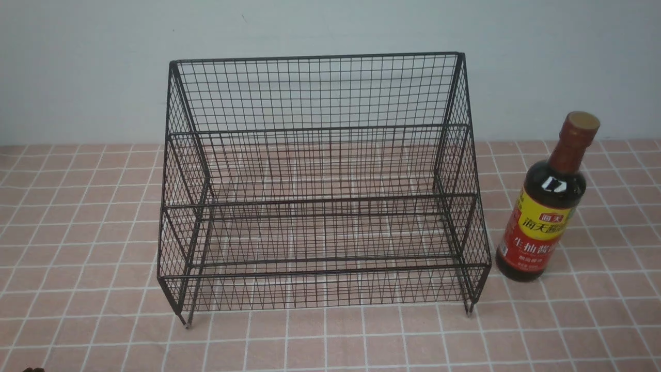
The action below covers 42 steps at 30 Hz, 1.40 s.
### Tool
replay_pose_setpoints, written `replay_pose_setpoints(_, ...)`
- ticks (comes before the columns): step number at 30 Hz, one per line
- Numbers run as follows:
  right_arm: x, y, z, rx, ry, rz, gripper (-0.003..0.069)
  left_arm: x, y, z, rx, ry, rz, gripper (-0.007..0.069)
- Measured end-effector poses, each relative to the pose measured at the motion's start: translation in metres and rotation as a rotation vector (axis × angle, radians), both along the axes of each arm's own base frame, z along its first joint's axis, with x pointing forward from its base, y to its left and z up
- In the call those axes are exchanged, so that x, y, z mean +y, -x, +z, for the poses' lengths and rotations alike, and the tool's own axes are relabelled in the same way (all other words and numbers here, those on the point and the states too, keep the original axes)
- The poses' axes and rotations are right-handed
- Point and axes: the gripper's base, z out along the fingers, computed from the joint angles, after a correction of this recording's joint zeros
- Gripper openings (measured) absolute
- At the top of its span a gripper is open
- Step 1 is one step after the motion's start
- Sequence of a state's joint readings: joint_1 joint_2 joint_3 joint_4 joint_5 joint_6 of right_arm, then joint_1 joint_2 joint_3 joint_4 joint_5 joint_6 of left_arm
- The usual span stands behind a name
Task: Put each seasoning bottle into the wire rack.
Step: Use the right arm to grab the condiment bottle closest to it
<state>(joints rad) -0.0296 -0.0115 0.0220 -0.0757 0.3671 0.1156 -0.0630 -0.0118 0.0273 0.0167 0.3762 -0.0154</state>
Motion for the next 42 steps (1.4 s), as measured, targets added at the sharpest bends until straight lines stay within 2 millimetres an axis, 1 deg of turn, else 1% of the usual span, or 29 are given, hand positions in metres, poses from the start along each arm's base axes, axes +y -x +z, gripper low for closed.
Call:
replay_pose_setpoints(26,0.0,0.0,0.001,-0.01,0.013,0.0,-0.0014,0.0,0.0,0.0,0.0,0.0,0.0,-0.0007)
replay_pose_setpoints(31,0.002,-0.002,0.013,-0.161,-0.01,0.016,-0.0014,0.0,0.0,0.0,0.0,0.0,0.0,-0.0007)
replay_pose_setpoints(32,0.002,-0.002,0.023,-0.268,-0.026,0.024,-0.0014,0.0,0.0,0.0,0.0,0.0,0.0,-0.0007)
replay_pose_setpoints(35,0.003,0.0,0.037,-0.422,-0.024,0.036,-0.0014,0.0,0.0,0.0,0.0,0.0,0.0,-0.0007)
replay_pose_setpoints(36,0.003,0.0,0.038,-0.432,-0.024,0.036,-0.0014,0.0,0.0,0.0,0.0,0.0,0.0,-0.0007)
replay_pose_setpoints(38,0.004,0.003,0.046,-0.529,-0.018,0.044,-0.0014,0.0,0.0,0.0,0.0,0.0,0.0,-0.0007)
replay_pose_setpoints(42,0.004,0.005,0.052,-0.594,-0.004,0.049,-0.0014,0.0,0.0,0.0,0.0,0.0,0.0,-0.0007)
